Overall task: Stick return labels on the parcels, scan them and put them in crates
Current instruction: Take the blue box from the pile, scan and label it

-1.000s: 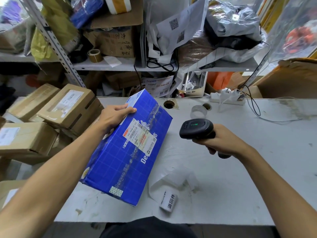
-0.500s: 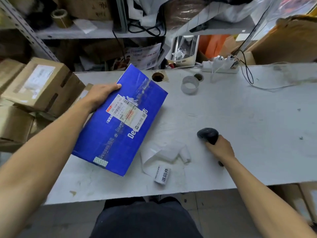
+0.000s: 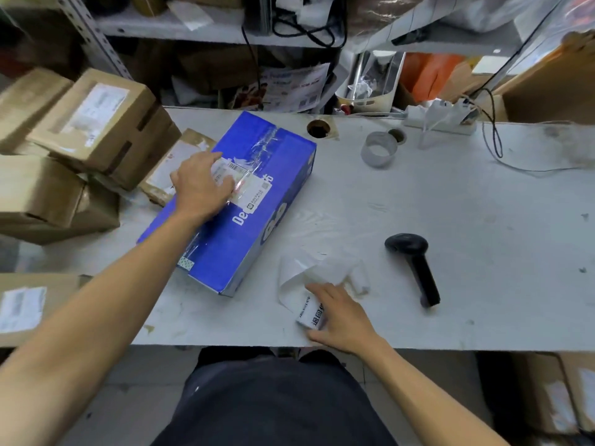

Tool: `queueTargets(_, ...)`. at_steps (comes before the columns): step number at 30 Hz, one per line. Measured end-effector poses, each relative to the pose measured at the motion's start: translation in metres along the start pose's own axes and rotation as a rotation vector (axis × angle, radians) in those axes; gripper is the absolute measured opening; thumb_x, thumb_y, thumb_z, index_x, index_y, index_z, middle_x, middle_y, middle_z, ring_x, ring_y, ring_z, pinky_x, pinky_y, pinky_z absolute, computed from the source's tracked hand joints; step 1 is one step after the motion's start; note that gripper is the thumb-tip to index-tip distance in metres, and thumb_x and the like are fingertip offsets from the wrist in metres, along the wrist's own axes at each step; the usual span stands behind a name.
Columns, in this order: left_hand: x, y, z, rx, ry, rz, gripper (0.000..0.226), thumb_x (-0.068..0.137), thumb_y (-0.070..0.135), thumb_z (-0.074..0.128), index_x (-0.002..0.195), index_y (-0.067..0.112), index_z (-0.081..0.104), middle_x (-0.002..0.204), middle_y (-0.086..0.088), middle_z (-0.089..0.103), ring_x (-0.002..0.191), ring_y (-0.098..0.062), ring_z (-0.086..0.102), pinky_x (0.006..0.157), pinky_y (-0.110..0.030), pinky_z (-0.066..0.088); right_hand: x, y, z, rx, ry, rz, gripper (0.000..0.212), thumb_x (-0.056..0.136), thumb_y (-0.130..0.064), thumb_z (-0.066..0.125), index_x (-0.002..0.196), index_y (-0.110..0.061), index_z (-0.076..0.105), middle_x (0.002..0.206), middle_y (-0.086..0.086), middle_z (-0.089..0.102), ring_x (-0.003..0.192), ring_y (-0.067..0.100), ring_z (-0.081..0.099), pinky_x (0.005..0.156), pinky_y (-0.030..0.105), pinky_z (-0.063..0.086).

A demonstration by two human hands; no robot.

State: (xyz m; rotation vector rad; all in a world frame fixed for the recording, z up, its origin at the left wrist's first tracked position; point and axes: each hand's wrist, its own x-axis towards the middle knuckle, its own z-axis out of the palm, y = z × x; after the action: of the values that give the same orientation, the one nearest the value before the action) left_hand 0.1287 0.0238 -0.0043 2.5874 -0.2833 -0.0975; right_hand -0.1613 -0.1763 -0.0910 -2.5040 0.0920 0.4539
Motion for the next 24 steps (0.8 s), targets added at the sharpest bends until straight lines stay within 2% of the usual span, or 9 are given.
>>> queueTargets(3, -0.043, 0.005, 0.016, 0.01, 0.11, 0.221, 0.046, 0.084, 0.034, 0.062, 0.126, 0.016, 0.067, 0.133, -0.007, 0.061, 0.125, -0.028, 0.052, 0.1, -0.045, 0.034, 0.009, -0.002, -0.007, 0.343, 0.065, 0.194, 0.059, 0.079, -0.053, 0.075, 0.132, -0.037, 0.056, 0.115, -0.018, 0.051, 0.107, 0.0, 0.051, 0.088, 0.019, 0.044)
queueTargets(6, -0.087, 0.011, 0.036, -0.103, 0.075, 0.463, 0.034, 0.084, 0.028, 0.069, 0.115, 0.014, 0.072, 0.127, -0.007, 0.065, 0.118, -0.026, 0.058, 0.097, -0.044, 0.044, 0.018, -0.008, -0.029, 1.015, 0.055, 0.494, 0.021, 0.092, -0.033, 0.072, 0.111, -0.025, 0.068, 0.11, 0.0, 0.06, 0.096, 0.015, 0.062, 0.078, 0.025, 0.056)
queueTargets(8, -0.111, 0.014, 0.048, -0.178, -0.018, 0.568, 0.031, 0.082, 0.028, 0.072, 0.11, 0.015, 0.074, 0.123, -0.004, 0.067, 0.114, -0.024, 0.061, 0.094, -0.044, 0.047, 0.02, -0.012, -0.044, 1.412, 0.03, 0.636, 0.019, 0.097, -0.027, 0.064, 0.109, -0.013, 0.068, 0.107, 0.011, 0.061, 0.097, 0.027, 0.063, 0.076, 0.033, 0.061)
queueTargets(10, -0.13, 0.019, 0.057, -0.209, -0.087, 0.587, 0.036, 0.078, 0.031, 0.077, 0.111, 0.018, 0.074, 0.122, 0.001, 0.067, 0.113, -0.019, 0.062, 0.09, -0.044, 0.047, 0.021, -0.013, -0.056, 1.614, 0.011, 0.696, 0.026, 0.098, -0.029, 0.06, 0.114, -0.01, 0.065, 0.099, 0.013, 0.066, 0.094, 0.027, 0.064, 0.075, 0.033, 0.062)
queueTargets(12, -0.142, 0.025, 0.063, -0.208, -0.068, 0.575, 0.041, 0.073, 0.036, 0.082, 0.11, 0.02, 0.073, 0.117, 0.006, 0.067, 0.11, -0.016, 0.062, 0.086, -0.045, 0.044, 0.021, -0.015, -0.062, 1.698, -0.004, 0.701, 0.032, 0.098, -0.032, 0.059, 0.118, -0.006, 0.064, 0.094, 0.013, 0.068, 0.09, 0.026, 0.064, 0.067, 0.03, 0.061)
queueTargets(15, -0.15, 0.034, 0.068, -0.239, -0.003, 0.522, 0.039, 0.072, 0.041, 0.086, 0.099, 0.019, 0.07, 0.102, 0.005, 0.062, 0.096, -0.016, 0.06, 0.078, -0.039, 0.047, 0.022, -0.018, -0.064, 1.728, -0.002, 0.704, 0.044, 0.098, -0.035, 0.061, 0.126, -0.001, 0.061, 0.109, 0.019, 0.062, 0.098, 0.031, 0.061, 0.064, 0.029, 0.061)
queueTargets(19, -0.164, 0.047, 0.074, -0.308, -0.09, 0.468, 0.046, 0.073, 0.051, 0.083, 0.102, 0.019, 0.068, 0.1, 0.008, 0.06, 0.087, -0.011, 0.058, 0.07, -0.03, 0.051, 0.026, -0.025, -0.064, 1.727, -0.023, 0.654, 0.046, 0.096, -0.037, 0.063, 0.122, 0.001, 0.063, 0.103, 0.018, 0.059, 0.082, 0.026, 0.062, 0.064, 0.032, 0.06)
queueTargets(21, -0.169, 0.051, 0.079, -0.309, -0.146, 0.393, 0.049, 0.073, 0.054, 0.08, 0.109, 0.024, 0.068, 0.105, 0.012, 0.063, 0.089, -0.006, 0.06, 0.072, -0.027, 0.053, 0.029, -0.029, -0.062, 1.669, -0.066, 0.611, 0.05, 0.097, -0.04, 0.06, 0.125, 0.001, 0.063, 0.099, 0.019, 0.062, 0.076, 0.026, 0.066, 0.076, 0.041, 0.062)
queueTargets(24, -0.167, 0.055, 0.081, -0.514, -0.232, 0.16, 0.031, 0.08, 0.031, 0.082, 0.108, 0.024, 0.071, 0.1, 0.016, 0.072, 0.086, -0.004, 0.068, 0.075, -0.025, 0.057, 0.03, -0.035, -0.062, 1.581, -0.103, 0.558, 0.048, 0.102, -0.048, 0.05, 0.124, -0.009, 0.067, 0.11, 0.017, 0.073, 0.096, 0.037, 0.073, 0.094, 0.054, 0.055)
